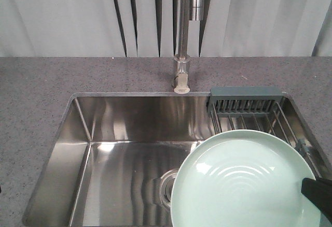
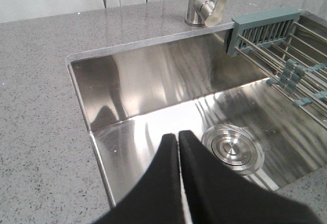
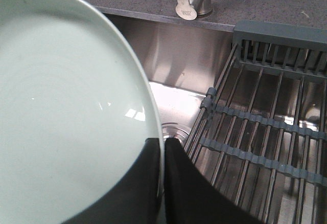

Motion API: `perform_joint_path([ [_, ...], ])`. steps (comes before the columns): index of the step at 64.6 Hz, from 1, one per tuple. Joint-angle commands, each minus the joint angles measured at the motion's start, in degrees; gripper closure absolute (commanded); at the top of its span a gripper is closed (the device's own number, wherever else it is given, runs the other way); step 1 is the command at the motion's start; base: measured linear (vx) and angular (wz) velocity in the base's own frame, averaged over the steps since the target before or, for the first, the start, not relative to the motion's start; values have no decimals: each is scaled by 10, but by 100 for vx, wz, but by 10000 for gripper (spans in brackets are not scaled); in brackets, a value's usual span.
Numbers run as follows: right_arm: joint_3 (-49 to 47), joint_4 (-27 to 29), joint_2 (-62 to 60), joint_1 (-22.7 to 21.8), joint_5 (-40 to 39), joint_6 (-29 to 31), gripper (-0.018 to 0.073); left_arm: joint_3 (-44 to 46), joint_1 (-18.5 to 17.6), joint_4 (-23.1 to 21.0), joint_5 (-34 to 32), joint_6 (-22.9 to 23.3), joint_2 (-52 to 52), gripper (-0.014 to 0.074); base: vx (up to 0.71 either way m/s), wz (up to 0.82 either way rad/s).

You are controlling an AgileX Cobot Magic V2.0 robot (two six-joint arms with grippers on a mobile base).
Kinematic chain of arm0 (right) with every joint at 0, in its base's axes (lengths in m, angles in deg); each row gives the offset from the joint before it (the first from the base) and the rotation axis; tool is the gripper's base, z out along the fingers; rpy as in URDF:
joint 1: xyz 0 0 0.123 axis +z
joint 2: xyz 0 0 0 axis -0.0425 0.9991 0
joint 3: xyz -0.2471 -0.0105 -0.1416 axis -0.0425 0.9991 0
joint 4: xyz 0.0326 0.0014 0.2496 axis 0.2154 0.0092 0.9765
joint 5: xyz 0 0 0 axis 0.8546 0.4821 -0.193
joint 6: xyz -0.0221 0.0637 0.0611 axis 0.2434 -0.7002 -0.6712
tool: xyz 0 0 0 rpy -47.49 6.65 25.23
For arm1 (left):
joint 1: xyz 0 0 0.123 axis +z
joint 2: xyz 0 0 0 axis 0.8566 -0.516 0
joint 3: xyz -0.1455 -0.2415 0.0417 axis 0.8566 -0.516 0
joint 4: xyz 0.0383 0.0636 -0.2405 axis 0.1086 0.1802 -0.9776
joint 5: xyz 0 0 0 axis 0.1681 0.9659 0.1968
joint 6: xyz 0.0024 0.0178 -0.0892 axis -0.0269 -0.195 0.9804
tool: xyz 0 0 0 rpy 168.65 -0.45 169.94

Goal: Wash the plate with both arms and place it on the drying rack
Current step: 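Swing the pale green plate over the sink basin with the right gripper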

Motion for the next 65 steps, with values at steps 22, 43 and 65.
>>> perform_joint_path([
  [22,-173,36,134,-4,36,-5,561,15,0,-21,-32,0,-5,603,0,0],
  [43,-260,119,296,21,110,44,561,15,0,-21,-31,0,-5,603,0,0],
  [65,-276,62,440,225,-93,-12,561,15,0,-21,-31,0,-5,603,0,0],
])
